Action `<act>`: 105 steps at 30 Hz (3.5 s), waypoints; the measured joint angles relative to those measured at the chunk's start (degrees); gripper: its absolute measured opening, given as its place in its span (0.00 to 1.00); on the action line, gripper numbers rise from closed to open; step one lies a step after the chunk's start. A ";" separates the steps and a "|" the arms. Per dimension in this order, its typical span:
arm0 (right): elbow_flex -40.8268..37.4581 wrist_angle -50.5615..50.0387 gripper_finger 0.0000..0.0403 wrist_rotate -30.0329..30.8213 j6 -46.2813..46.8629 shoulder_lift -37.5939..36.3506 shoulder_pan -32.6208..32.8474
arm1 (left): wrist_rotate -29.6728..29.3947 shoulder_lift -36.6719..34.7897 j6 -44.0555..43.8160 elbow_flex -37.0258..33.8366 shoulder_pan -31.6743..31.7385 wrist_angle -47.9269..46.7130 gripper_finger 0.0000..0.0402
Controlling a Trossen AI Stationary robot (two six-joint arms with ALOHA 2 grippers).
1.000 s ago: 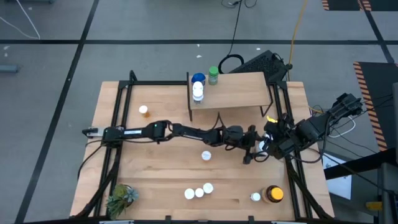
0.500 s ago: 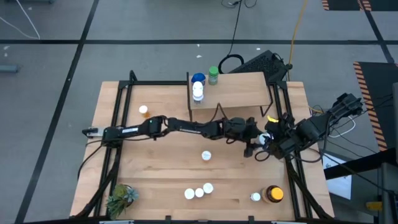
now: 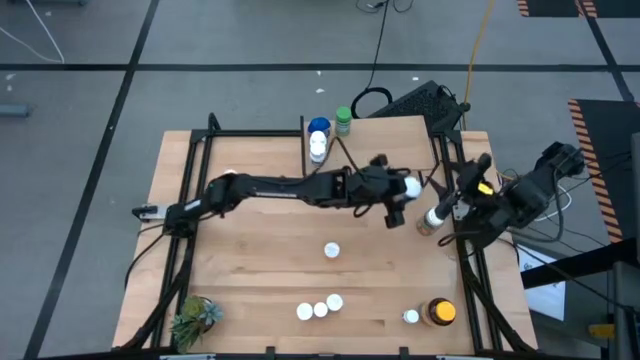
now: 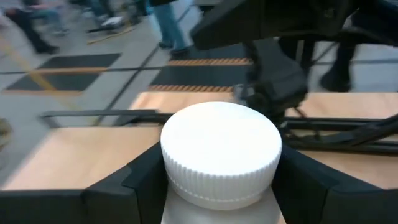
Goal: Pick and place medicine bottles onto shelf by color
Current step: Put the white bottle on the shelf
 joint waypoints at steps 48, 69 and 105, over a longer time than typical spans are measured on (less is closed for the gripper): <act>-24.79 142.07 0.88 -47.24 -60.24 39.07 -25.61 | -32.91 -43.96 -8.14 -66.81 -14.25 37.69 0.60; -19.08 131.53 0.63 -53.94 -60.30 41.98 -27.61 | -29.30 -43.98 -5.79 -66.62 -16.16 36.24 0.67; -21.75 113.80 0.82 -81.81 -59.18 32.22 -32.87 | 1.32 -46.83 2.44 -66.25 -11.78 26.48 0.59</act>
